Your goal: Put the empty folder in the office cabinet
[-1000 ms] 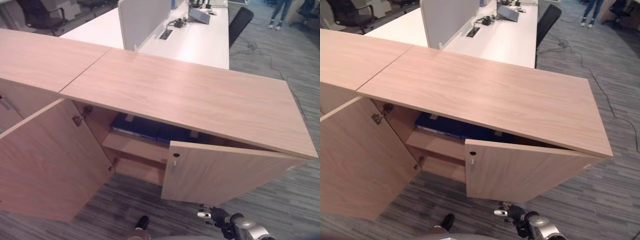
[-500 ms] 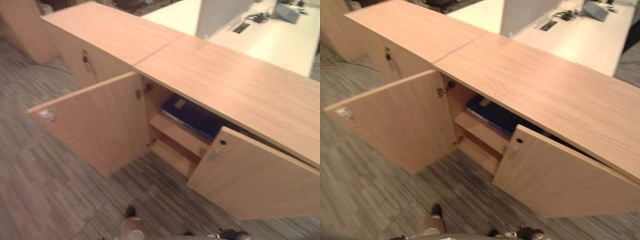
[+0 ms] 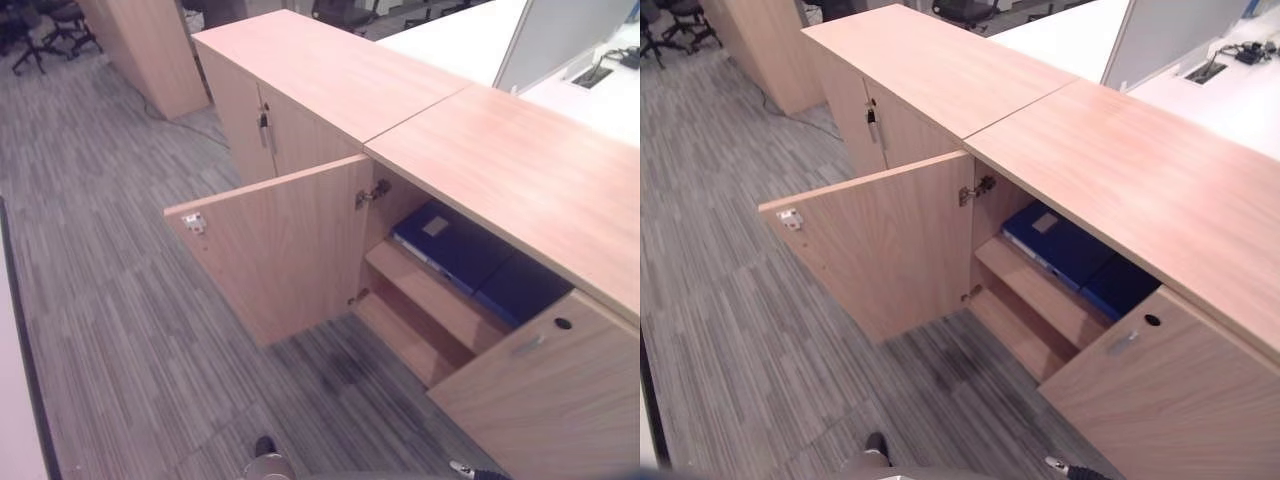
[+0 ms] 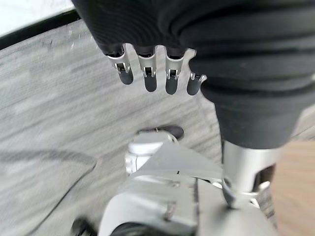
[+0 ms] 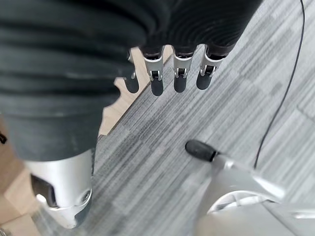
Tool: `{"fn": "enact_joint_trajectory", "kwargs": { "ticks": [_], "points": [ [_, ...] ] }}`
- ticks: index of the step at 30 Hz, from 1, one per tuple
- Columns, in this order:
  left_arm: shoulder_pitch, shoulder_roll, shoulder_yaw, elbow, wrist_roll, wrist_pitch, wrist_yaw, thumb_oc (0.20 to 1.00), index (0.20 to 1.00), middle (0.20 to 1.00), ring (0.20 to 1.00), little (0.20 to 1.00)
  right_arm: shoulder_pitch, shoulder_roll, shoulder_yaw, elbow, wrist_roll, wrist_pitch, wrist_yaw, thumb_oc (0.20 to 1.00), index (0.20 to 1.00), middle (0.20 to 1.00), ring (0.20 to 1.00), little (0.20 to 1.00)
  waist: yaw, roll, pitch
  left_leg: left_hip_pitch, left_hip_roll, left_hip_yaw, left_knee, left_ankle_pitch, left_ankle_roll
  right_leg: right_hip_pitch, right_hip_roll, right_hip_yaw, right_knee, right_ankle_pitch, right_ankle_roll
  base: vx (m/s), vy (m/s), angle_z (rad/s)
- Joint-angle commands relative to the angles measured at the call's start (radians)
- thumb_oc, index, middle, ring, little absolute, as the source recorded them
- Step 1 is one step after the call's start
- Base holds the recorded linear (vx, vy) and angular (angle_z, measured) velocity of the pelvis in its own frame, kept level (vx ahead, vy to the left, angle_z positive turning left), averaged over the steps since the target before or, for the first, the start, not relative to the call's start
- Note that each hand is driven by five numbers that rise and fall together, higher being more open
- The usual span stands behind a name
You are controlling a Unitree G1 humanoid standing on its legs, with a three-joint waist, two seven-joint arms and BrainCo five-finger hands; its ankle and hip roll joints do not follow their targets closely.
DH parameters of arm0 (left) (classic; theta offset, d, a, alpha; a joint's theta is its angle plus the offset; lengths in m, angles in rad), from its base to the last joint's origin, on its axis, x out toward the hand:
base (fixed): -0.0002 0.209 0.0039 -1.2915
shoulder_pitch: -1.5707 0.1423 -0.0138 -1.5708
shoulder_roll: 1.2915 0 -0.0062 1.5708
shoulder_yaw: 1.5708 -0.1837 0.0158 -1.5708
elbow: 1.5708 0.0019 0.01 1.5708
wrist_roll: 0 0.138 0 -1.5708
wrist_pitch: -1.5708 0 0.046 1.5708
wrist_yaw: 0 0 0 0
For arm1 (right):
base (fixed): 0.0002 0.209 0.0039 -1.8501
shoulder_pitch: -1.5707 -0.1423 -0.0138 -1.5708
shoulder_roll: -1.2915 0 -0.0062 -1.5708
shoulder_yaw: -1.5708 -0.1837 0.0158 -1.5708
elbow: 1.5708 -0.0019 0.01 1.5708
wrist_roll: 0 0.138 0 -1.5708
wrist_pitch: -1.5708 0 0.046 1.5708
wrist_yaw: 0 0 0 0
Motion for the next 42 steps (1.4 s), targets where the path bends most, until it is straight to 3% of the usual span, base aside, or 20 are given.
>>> {"fn": "enact_joint_trajectory", "kwargs": {
  "ticks": [1, 3, 4, 5, 6, 7, 10, 11, 13, 15, 16, 17, 18, 19, 20, 22, 23, 27, 34, 42],
  "points": [
    [-0.04, 0.035, -0.025, -0.05, -0.033, -0.052, 0.023, 1.0, 1.0, 1.0, 1.0, 1.0, -0.086, -0.003, -0.097, 0.061, 0.121, -0.022, -0.022, 1.0, 1.0, 1.0, 1.0, 1.0, 0.016, 0.026, 0.012, 0.094, 0.061, -0.04, -0.089, 0.061, 0.001, -0.129, -0.064, 0.009, -0.031, 0.038, 0.065, -0.02, 0.411, 0.32],
    [-0.045, 0.044, -0.035, -0.082, -0.038, -0.056, 0.024, 1.0, 1.0, 1.0, 1.0, 1.0, -0.084, -0.008, -0.152, 0.046, 0.195, -0.03, -0.026, 1.0, 1.0, 1.0, 1.0, 1.0, 0.01, 0.025, 0.012, 0.077, 0.019, -0.023, -0.072, -0.004, 0.013, -0.132, -0.129, -0.005, -0.027, 0.084, 0.094, -0.03, 0.471, 0.4],
    [-0.046, 0.044, -0.036, -0.082, -0.038, -0.056, 0.025, 1.0, 1.0, 1.0, 1.0, 1.0, -0.084, -0.007, -0.153, 0.045, 0.197, -0.03, -0.026, 1.0, 1.0, 1.0, 1.0, 1.0, 0.011, 0.022, 0.012, 0.075, 0.014, -0.023, -0.068, -0.007, 0.016, -0.133, -0.134, -0.005, -0.028, 0.087, 0.097, 0.0, 0.487, 0.27],
    [-0.046, 0.052, -0.027, -0.089, -0.036, -0.054, 0.03, 1.0, 1.0, 1.0, 1.0, 1.0, -0.091, 0.0, -0.191, 0.033, 0.256, -0.033, -0.026, 1.0, 1.0, 1.0, 1.0, 1.0, 0.008, 0.021, 0.01, 0.085, -0.037, -0.021, -0.082, -0.058, 0.04, -0.146, -0.186, 0.002, -0.027, 0.129, 0.123, 0.01, 0.308, 0.08],
    [-0.047, 0.053, -0.028, -0.089, -0.036, -0.054, 0.03, 1.0, 1.0, 1.0, 1.0, 1.0, -0.091, 0.002, -0.191, 0.033, 0.257, -0.033, -0.027, 1.0, 1.0, 1.0, 1.0, 1.0, 0.01, 0.015, 0.01, 0.087, -0.044, -0.017, -0.082, -0.06, 0.043, -0.147, -0.193, 0.005, -0.027, 0.132, 0.127, -0.01, 0.621, 0.22],
    [-0.063, 0.061, -0.029, -0.08, -0.018, -0.055, 0.043, 1.0, 1.0, 1.0, 1.0, 1.0, -0.091, 0.006, -0.227, 0.04, 0.293, -0.034, -0.038, 1.0, 1.0, 1.0, 1.0, 1.0, 0.014, 0.01, 0.01, 0.091, -0.114, -0.019, -0.111, -0.085, 0.072, -0.155, -0.258, -0.01, -0.025, 0.204, 0.148, -0.03, 0.456, 0.36],
    [-0.09, 0.073, -0.037, -0.079, -0.002, -0.06, 0.053, 1.0, 1.0, 1.0, 1.0, 1.0, -0.095, 0.006, -0.252, 0.03, 0.305, -0.027, -0.044, 1.0, 1.0, 1.0, 1.0, 1.0, 0.016, -0.011, 0.014, 0.074, -0.213, 0.002, -0.121, -0.131, 0.12, -0.192, -0.363, -0.028, -0.014, 0.38, 0.148, -0.06, 0.434, 0.28],
    [-0.091, 0.073, -0.037, -0.078, -0.002, -0.061, 0.053, 1.0, 1.0, 1.0, 1.0, 1.0, -0.095, 0.006, -0.253, 0.029, 0.305, -0.026, -0.044, 1.0, 1.0, 1.0, 1.0, 1.0, 0.016, -0.014, 0.014, 0.073, -0.218, 0.003, -0.121, -0.131, 0.123, -0.194, -0.368, -0.027, -0.017, 0.386, 0.148, -0.08, 0.316, 0.23],
    [-0.121, 0.06, -0.057, -0.089, -0.001, -0.07, 0.059, 1.0, 1.0, 1.0, 1.0, 1.0, -0.106, 0.001, -0.251, 0.014, 0.307, -0.032, -0.056, 1.0, 1.0, 1.0, 1.0, 1.0, 0.017, -0.009, 0.016, 0.061, -0.297, -0.001, -0.121, -0.156, 0.164, -0.209, -0.411, -0.042, -0.021, 0.395, 0.148, -0.08, 0.518, 0.11],
    [-0.129, 0.059, -0.064, -0.098, -0.005, -0.072, 0.064, 1.0, 1.0, 1.0, 1.0, 1.0, -0.106, 0.008, -0.251, 0.011, 0.315, -0.034, -0.057, 1.0, 1.0, 1.0, 1.0, 1.0, 0.006, -0.008, 0.022, 0.063, -0.314, -0.014, -0.121, -0.16, 0.176, -0.207, -0.404, -0.008, 0.003, 0.361, 0.148, 0.01, 0.368, 0.14],
    [-0.142, 0.066, -0.085, -0.145, -0.025, -0.079, 0.079, 1.0, 1.0, 1.0, 1.0, 1.0, -0.09, 0.035, -0.244, 0.02, 0.356, -0.042, -0.047, 1.0, 1.0, 1.0, 1.0, 1.0, -0.03, -0.005, 0.032, 0.075, -0.356, -0.051, -0.121, -0.149, 0.205, -0.212, -0.339, 0.151, 0.086, 0.257, 0.129, 0.07, 0.28, 0.2],
    [-0.143, 0.075, -0.091, -0.171, -0.032, -0.08, 0.082, 1.0, 1.0, 1.0, 1.0, 1.0, -0.082, 0.044, -0.239, 0.025, 0.366, -0.046, -0.047, 1.0, 1.0, 1.0, 1.0, 1.0, -0.037, -0.003, 0.034, 0.084, -0.362, -0.059, -0.121, -0.142, 0.216, -0.224, -0.288, 0.222, 0.136, 0.187, 0.114, 0.07, 0.273, 0.31],
    [-0.141, 0.075, -0.091, -0.172, -0.032, -0.079, 0.082, 1.0, 1.0, 1.0, 1.0, 1.0, -0.081, 0.044, -0.239, 0.025, 0.367, -0.046, -0.047, 1.0, 1.0, 1.0, 1.0, 1.0, -0.034, -0.002, 0.035, 0.086, -0.359, -0.056, -0.121, -0.144, 0.215, -0.23, -0.287, 0.228, 0.146, 0.18, 0.112, 0.07, 0.141, 0.29],
    [-0.136, 0.103, -0.093, -0.207, -0.027, -0.079, 0.086, 1.0, 1.0, 1.0, 1.0, 1.0, -0.072, 0.065, -0.222, 0.01, 0.381, -0.051, -0.037, 1.0, 1.0, 1.0, 1.0, 1.0, -0.028, -0.009, 0.038, 0.089, -0.37, -0.057, -0.121, -0.136, 0.226, -0.221, -0.212, 0.221, 0.162, 0.094, 0.087, 0.1, 0.039, 0.33],
    [-0.134, 0.113, -0.092, -0.221, -0.022, -0.076, 0.083, 1.0, 1.0, 1.0, 1.0, 1.0, -0.071, 0.068, -0.215, 0.007, 0.379, -0.055, -0.036, 1.0, 1.0, 1.0, 1.0, 1.0, -0.018, -0.016, 0.033, 0.092, -0.373, -0.065, -0.121, -0.154, 0.221, -0.2, -0.202, 0.186, 0.15, 0.079, 0.1, 0.03, 0.059, 0.25],
    [-0.127, 0.127, -0.085, -0.252, -0.019, -0.07, 0.084, 1.0, 1.0, 1.0, 1.0, 1.0, -0.065, 0.073, -0.205, 0.009, 0.366, -0.053, -0.037, 1.0, 1.0, 1.0, 1.0, 1.0, -0.014, -0.025, 0.028, 0.087, -0.372, -0.063, -0.121, -0.152, 0.218, -0.179, -0.179, 0.137, 0.118, 0.076, 0.093, 0.01, -0.055, 0.09],
    [-0.129, 0.14, -0.072, -0.283, -0.022, -0.07, 0.083, 1.0, 1.0, 1.0, 1.0, 1.0, -0.056, 0.079, -0.19, 0.023, 0.341, -0.046, -0.034, 1.0, 1.0, 1.0, 1.0, 1.0, -0.02, -0.033, 0.022, 0.084, -0.36, -0.043, -0.121, -0.13, 0.216, -0.186, -0.132, 0.147, 0.063, 0.074, 0.079, 0.02, -0.082, -0.15],
    [-0.106, 0.185, -0.03, -0.415, -0.002, -0.071, 0.083, 1.0, 1.0, 1.0, 1.0, 1.0, -0.051, 0.085, -0.19, 0.013, 0.329, -0.05, -0.038, 1.0, 1.0, 1.0, 1.0, 1.0, -0.011, -0.053, 0.004, 0.1, -0.334, -0.002, -0.121, -0.128, 0.201, -0.156, -0.083, 0.173, -0.035, 0.08, 0.08, 0.05, -0.093, -0.34],
    [-0.148, 0.254, 0.004, -0.548, 0.065, -0.072, 0.085, 1.0, 1.0, 1.0, 1.0, 1.0, -0.026, 0.094, -0.178, -0.015, 0.346, -0.054, -0.021, 1.0, 1.0, 1.0, 1.0, 1.0, -0.027, -0.068, -0.01, 0.129, -0.294, 0.026, -0.121, -0.127, 0.179, -0.15, -0.054, 0.189, -0.037, 0.052, 0.077, 0.05, -0.082, -0.29],
    [-0.288, 0.297, -0.047, -0.593, 0.099, -0.072, 0.089, 1.0, 1.0, 1.0, 1.0, 1.0, -0.012, 0.079, -0.173, -0.012, 0.351, -0.053, -0.007, 1.0, 1.0, 1.0, 1.0, 1.0, -0.061, -0.077, -0.018, 0.161, -0.261, 0.048, -0.121, -0.132, 0.163, -0.139, -0.025, 0.219, -0.037, 0.027, 0.07, 0.03, -0.06, -0.1]
  ]
}}
